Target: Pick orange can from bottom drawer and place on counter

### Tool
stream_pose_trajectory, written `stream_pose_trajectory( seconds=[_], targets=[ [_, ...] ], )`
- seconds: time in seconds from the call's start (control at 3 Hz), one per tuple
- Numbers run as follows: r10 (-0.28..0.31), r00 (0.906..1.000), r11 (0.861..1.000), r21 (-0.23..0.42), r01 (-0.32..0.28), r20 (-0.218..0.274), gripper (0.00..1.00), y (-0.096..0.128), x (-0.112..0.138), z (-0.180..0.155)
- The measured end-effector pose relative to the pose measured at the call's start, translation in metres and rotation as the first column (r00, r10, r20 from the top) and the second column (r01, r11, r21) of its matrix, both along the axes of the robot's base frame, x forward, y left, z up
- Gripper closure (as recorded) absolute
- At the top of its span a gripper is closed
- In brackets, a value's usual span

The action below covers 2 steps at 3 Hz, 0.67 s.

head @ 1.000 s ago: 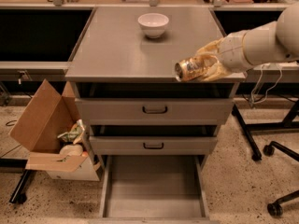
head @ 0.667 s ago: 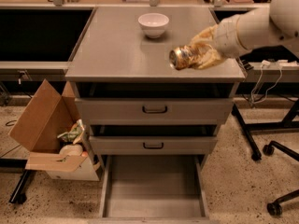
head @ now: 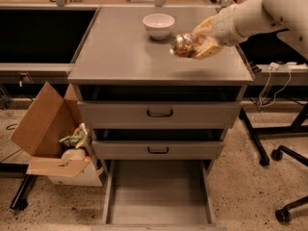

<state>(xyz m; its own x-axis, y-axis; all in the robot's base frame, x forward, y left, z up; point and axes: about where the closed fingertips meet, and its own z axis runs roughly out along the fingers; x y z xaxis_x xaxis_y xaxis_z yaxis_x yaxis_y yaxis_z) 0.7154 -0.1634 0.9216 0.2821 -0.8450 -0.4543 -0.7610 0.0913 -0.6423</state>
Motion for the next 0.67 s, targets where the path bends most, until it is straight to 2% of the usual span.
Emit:
stream_pose_trajectory(
  seconds=[0.33, 0.67],
  targets=[
    [-0.048, 0.9978, 0.998, 0.026, 0.050, -0.046, 1.00, -0.003, 0.026, -0.009],
    [-0.087, 0.9917, 0.995, 0.036, 0.090, -0.095, 0.82, -0.005, 0.047, -0.020]
  ],
)
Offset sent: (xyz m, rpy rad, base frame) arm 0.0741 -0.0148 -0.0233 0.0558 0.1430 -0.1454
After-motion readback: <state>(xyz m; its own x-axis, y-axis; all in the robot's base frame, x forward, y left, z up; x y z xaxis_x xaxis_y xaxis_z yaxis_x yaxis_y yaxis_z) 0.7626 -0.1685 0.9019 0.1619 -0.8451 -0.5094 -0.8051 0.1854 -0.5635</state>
